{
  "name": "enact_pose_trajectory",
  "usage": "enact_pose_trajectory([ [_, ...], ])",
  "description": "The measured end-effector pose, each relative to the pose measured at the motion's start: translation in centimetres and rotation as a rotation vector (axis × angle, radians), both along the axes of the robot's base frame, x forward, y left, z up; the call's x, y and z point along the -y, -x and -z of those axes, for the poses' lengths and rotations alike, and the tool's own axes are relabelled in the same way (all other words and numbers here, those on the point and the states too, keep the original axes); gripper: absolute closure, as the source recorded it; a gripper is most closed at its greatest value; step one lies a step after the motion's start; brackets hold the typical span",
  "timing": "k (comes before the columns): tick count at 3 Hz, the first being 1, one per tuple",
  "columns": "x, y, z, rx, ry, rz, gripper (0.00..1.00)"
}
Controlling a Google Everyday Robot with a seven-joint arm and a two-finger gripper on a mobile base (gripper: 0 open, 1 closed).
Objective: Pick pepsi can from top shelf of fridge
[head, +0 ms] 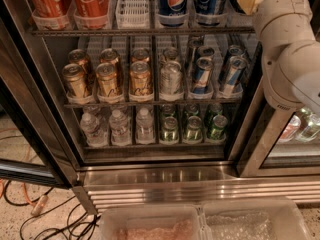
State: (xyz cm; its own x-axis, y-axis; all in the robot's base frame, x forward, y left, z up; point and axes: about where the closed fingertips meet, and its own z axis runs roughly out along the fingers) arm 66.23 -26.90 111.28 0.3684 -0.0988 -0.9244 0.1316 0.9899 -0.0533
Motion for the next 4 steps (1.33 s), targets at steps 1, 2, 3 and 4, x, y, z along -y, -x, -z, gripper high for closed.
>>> enact_pose_trajectory([
  [1, 0.0, 0.1, -0.3, 0.009, -0.004, -0.001, 1.00],
  [2, 0.1, 0.2, -0.6, 0.019, -0.009, -0.002, 1.00],
  [3, 0.0, 0.2, -0.6, 0.019, -0.009, -0.002, 1.00],
  [4, 0.3, 0.7, -1.6, 0.045, 0.013, 0.005, 1.00],
])
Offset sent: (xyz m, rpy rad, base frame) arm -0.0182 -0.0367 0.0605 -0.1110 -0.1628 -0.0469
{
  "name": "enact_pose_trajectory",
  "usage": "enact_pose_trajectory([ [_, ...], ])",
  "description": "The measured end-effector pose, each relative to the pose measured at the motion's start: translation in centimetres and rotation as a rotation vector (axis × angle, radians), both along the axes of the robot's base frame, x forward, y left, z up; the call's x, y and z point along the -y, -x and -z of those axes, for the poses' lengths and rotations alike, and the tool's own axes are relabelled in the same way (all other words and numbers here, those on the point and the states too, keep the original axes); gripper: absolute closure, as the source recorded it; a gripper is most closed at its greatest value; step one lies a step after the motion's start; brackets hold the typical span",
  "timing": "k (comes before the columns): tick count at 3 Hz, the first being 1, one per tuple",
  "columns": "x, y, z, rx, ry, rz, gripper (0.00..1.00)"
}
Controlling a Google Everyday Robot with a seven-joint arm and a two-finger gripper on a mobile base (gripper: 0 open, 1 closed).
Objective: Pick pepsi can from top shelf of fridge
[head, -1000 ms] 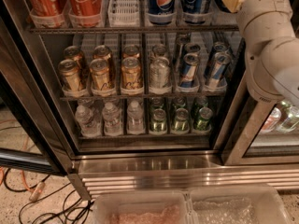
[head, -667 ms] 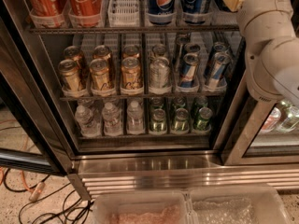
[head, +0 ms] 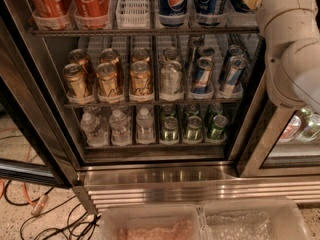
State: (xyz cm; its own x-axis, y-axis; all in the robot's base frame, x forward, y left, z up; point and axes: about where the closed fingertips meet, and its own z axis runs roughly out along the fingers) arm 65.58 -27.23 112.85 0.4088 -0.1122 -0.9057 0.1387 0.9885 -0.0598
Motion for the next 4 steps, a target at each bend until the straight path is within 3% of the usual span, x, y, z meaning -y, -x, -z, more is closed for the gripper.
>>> enact_pose_trajectory([
  [3, 0.4, 1.6, -1.1, 0.032, 0.027, 0.012, 1.00],
  [4, 1.4, 4.3, -1.1, 0.026, 0.038, 0.029, 1.00],
])
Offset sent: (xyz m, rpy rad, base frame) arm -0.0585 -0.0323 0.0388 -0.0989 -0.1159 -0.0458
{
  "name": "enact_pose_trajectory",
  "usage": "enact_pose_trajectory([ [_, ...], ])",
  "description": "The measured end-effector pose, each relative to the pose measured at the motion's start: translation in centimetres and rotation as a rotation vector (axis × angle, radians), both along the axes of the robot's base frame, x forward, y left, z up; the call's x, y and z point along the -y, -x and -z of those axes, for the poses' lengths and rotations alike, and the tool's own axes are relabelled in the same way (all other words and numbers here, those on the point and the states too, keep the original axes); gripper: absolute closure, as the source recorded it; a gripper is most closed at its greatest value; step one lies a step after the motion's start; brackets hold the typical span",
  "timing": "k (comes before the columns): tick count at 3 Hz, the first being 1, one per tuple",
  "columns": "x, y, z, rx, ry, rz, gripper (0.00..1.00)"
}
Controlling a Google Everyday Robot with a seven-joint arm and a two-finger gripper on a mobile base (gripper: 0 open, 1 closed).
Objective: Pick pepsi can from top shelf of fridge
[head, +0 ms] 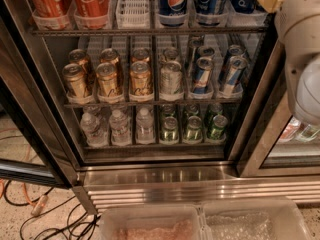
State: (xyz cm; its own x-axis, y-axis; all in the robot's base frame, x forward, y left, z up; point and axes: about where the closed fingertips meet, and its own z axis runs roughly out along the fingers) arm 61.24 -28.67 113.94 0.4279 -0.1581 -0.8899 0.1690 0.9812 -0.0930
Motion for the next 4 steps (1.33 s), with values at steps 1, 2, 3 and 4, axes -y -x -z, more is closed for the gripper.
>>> enact_pose_trajectory([
  [1, 0.8, 3.5, 1.0, -0.041, 0.000, 0.007, 1.00],
  [2, 1.2, 6.1, 2.6, -0.103, -0.010, 0.002, 1.00],
  [3, 1.0, 7.9, 4.3, -0.168, -0.028, -0.017, 1.00],
  [4, 0.9, 9.6, 6.0, -0.232, -0.041, -0.037, 1.00],
])
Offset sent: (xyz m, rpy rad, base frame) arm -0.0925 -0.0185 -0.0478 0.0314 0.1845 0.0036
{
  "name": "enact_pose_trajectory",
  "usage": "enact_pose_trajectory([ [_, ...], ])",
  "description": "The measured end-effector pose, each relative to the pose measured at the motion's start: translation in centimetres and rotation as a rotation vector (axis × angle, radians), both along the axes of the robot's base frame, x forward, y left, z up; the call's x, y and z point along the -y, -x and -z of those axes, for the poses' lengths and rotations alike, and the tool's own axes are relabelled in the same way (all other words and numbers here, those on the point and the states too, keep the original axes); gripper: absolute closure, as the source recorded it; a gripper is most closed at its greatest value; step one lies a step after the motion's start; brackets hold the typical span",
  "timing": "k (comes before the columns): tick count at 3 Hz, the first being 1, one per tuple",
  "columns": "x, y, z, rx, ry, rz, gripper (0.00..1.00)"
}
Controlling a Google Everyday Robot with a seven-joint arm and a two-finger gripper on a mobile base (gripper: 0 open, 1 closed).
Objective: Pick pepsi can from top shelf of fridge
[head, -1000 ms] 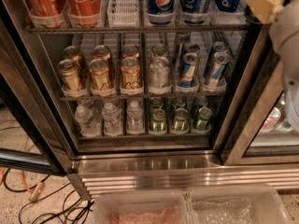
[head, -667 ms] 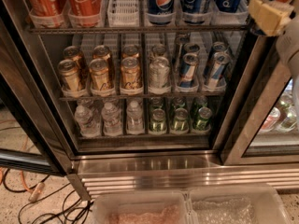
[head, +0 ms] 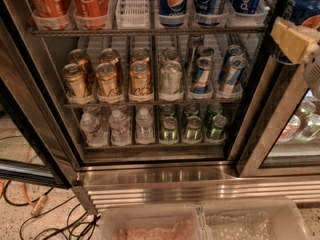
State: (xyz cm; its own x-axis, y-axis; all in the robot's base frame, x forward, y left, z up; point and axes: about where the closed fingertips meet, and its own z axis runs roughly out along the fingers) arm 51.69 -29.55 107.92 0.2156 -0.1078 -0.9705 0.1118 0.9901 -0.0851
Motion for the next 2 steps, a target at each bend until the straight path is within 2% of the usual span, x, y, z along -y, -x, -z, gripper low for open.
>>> enact_pose_trajectory([
  [1, 0.18, 1.20, 1.24, -0.046, -0.005, -0.007, 1.00],
  [2, 0.44, 1.62, 1.94, -0.069, -0.007, -0.009, 1.00],
])
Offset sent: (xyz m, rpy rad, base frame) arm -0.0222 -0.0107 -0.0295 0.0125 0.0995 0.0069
